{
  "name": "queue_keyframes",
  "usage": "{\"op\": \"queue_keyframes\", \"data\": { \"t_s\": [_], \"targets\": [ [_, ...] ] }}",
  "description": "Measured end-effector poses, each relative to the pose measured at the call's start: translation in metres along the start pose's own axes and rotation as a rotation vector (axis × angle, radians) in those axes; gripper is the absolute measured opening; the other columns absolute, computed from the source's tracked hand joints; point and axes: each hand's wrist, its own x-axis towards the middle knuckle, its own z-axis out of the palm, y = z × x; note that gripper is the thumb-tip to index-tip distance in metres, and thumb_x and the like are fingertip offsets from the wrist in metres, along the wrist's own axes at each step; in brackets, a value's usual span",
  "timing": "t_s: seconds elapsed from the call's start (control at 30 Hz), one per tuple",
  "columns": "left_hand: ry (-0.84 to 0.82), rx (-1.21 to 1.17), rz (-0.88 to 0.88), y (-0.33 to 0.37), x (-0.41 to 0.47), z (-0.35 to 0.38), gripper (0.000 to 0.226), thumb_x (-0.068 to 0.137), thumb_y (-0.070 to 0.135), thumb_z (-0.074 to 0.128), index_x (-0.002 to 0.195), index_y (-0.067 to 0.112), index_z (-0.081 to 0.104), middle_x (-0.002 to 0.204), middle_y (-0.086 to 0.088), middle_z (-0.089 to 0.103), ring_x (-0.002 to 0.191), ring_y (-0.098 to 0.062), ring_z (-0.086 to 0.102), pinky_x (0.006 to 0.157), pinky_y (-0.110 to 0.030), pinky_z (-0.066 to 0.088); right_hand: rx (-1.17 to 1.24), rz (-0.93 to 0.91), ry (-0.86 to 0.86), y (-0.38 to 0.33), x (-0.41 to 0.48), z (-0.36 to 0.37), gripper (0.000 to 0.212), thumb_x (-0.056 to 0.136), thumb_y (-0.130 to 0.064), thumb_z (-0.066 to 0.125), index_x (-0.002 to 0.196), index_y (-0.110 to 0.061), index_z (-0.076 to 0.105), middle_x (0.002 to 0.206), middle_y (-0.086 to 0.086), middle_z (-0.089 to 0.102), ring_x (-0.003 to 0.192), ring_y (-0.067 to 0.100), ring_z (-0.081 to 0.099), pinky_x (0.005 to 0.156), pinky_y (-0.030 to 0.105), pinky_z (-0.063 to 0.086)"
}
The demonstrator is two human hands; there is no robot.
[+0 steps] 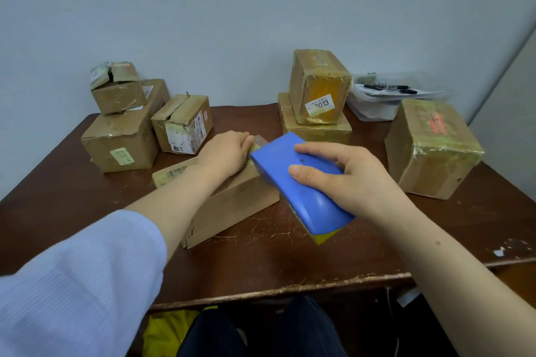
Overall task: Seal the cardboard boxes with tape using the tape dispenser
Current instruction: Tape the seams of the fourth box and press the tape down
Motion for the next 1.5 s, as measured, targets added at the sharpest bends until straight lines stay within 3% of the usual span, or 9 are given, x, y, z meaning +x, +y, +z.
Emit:
{"op": "queue_keyframes", "data": {
  "t_s": [0.17, 0.23, 0.4, 0.5, 0.67, 0.87, 1.1, 1.3, 1.5],
  "targets": [
    [-0.012, 0.033, -0.035, 0.003, -0.001, -0.002, 0.046, 0.104, 0.037, 0.025, 0.138, 0.018, 0.048, 0.138, -0.007, 0.052, 0.125, -0.029, 0.048, 0.097, -0.040, 0.042, 0.014, 0.041, 0.018, 0.018, -0.034, -0.025, 0.034, 0.072, -0.046, 0.072, 0.106, -0.048, 0.067, 0.116, -0.024, 0.063, 0.093, -0.007, 0.061, 0.070, 0.008, 0.043],
    [-0.001, 0.037, -0.035, 0.005, -0.001, -0.002, 0.046, 0.104, 0.036, 0.024, 0.137, 0.017, 0.049, 0.135, -0.008, 0.054, 0.122, -0.029, 0.050, 0.095, -0.040, 0.043, 0.050, 0.061, 0.001, 0.017, -0.048, -0.038, 0.044, 0.061, -0.054, 0.070, 0.105, -0.050, 0.067, 0.112, -0.026, 0.064, 0.085, -0.011, 0.062, 0.063, 0.006, 0.044],
    [-0.007, 0.046, -0.039, 0.006, -0.004, -0.001, 0.047, 0.104, 0.037, 0.023, 0.140, 0.017, 0.045, 0.138, -0.010, 0.052, 0.124, -0.030, 0.048, 0.096, -0.039, 0.041, -0.385, 0.194, -0.280, 0.003, -0.038, -0.030, 0.102, 0.028, -0.076, 0.072, 0.121, -0.056, 0.036, 0.118, -0.016, 0.044, 0.102, 0.012, 0.053, 0.086, 0.033, 0.049],
    [-0.011, 0.042, -0.042, 0.007, -0.005, -0.001, 0.048, 0.104, 0.037, 0.022, 0.141, 0.017, 0.044, 0.139, -0.009, 0.050, 0.126, -0.029, 0.047, 0.096, -0.038, 0.041, -0.560, 0.180, -0.326, -0.003, -0.024, -0.024, 0.097, 0.047, -0.067, 0.080, 0.128, -0.051, 0.028, 0.117, -0.010, 0.040, 0.100, 0.017, 0.050, 0.084, 0.034, 0.047],
    [-0.004, 0.036, -0.066, 0.007, -0.005, 0.000, 0.048, 0.104, 0.039, 0.022, 0.143, 0.019, 0.042, 0.142, -0.007, 0.048, 0.128, -0.029, 0.045, 0.098, -0.039, 0.040, -0.672, 0.131, -0.299, -0.017, -0.001, -0.017, 0.064, 0.067, -0.057, 0.069, 0.123, -0.040, 0.044, 0.090, -0.016, 0.046, 0.087, 0.015, 0.050, 0.071, 0.030, 0.041],
    [0.011, 0.054, -0.012, 0.007, -0.003, 0.001, 0.047, 0.103, 0.039, 0.022, 0.117, 0.014, 0.059, 0.116, -0.012, 0.063, 0.108, -0.032, 0.056, 0.081, -0.038, 0.042, -0.774, 0.079, -0.396, -0.055, 0.035, -0.014, 0.049, 0.059, -0.053, 0.070, 0.100, -0.027, 0.062, 0.098, -0.006, 0.059, 0.088, 0.016, 0.058, 0.078, 0.034, 0.051],
    [0.038, 0.051, 0.032, 0.001, -0.003, 0.004, 0.040, 0.103, 0.039, 0.023, 0.099, 0.016, 0.055, 0.102, -0.010, 0.063, 0.097, -0.030, 0.058, 0.073, -0.036, 0.042, -0.928, 0.087, -0.515, -0.061, 0.055, 0.005, 0.049, 0.056, -0.051, 0.076, 0.094, -0.022, 0.067, 0.095, -0.003, 0.063, 0.086, 0.018, 0.061, 0.074, 0.031, 0.052],
    [0.038, 0.027, 0.023, 0.004, -0.004, 0.002, 0.050, 0.103, 0.039, 0.021, 0.130, 0.013, 0.054, 0.129, -0.012, 0.058, 0.117, -0.032, 0.053, 0.091, -0.041, 0.045, -1.043, 0.060, -0.235, -0.034, 0.044, -0.038, 0.074, 0.075, -0.060, 0.067, 0.138, -0.029, 0.044, 0.133, 0.000, 0.051, 0.120, 0.025, 0.049, 0.091, 0.037, 0.044],
    [-0.030, 0.012, -0.052, 0.011, -0.012, -0.006, 0.053, 0.102, 0.043, 0.020, 0.138, 0.014, 0.046, 0.138, -0.009, 0.051, 0.125, -0.029, 0.048, 0.095, -0.040, 0.042, -1.173, 0.047, -0.118, 0.048, 0.037, 0.001, 0.065, 0.096, -0.042, 0.047, 0.150, -0.028, 0.014, 0.130, 0.015, 0.039, 0.109, 0.033, 0.052, 0.085, 0.036, 0.042]
  ]
}}
